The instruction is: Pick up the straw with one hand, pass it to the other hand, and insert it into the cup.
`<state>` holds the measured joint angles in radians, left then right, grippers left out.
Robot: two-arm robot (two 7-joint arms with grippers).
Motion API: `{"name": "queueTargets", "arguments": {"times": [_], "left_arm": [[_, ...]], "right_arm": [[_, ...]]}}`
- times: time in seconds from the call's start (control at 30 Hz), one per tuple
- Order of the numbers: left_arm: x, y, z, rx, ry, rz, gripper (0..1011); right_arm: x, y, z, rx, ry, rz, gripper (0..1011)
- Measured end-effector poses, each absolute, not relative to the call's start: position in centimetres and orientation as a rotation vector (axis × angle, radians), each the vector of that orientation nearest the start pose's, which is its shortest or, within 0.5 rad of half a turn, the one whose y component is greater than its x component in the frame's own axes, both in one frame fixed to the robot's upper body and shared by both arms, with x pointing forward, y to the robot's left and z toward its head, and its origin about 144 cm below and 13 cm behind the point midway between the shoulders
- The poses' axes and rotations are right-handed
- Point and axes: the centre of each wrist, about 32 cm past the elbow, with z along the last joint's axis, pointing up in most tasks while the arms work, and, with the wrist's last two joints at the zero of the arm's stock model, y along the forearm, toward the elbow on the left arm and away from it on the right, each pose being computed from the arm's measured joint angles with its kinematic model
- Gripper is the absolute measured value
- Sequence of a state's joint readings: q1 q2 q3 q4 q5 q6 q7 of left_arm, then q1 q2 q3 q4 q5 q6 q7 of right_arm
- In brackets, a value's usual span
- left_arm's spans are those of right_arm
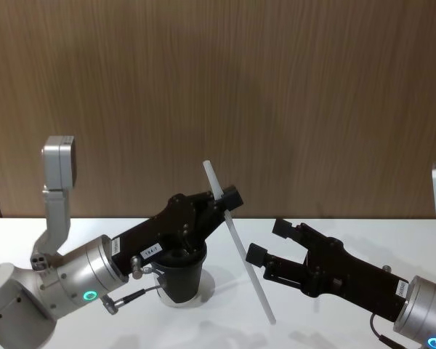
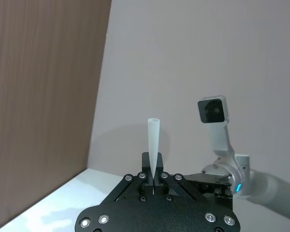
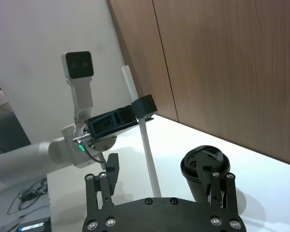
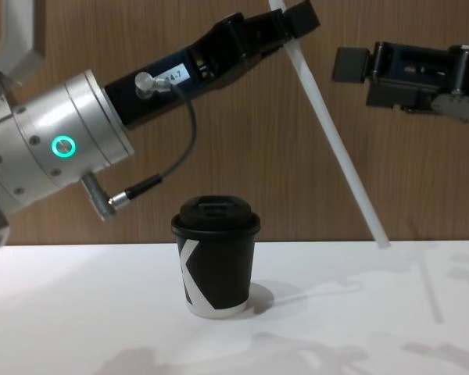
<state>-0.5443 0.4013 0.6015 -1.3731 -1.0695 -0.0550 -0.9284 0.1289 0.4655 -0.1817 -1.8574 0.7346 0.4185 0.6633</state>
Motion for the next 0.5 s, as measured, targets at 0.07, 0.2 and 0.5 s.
{"name": "queueTargets", "arguments": {"times": [0.07, 0.2, 0.5], "left_arm": [[56.5, 20.5, 123.8, -0.448, 0.106, 0.199, 5], [56.3, 21.0, 124.6, -0.42, 0.066, 0.231, 5], [55.9, 22.2, 126.2, -0.355, -0.023, 0.32, 5]], "right_arm": [[46.9, -26.9, 126.7, 0.112, 0.223, -0.524, 1001], [46.9, -26.9, 126.7, 0.112, 0.223, -0.524, 1001], [46.9, -26.9, 126.7, 0.112, 0.223, -0.524, 1001]]}}
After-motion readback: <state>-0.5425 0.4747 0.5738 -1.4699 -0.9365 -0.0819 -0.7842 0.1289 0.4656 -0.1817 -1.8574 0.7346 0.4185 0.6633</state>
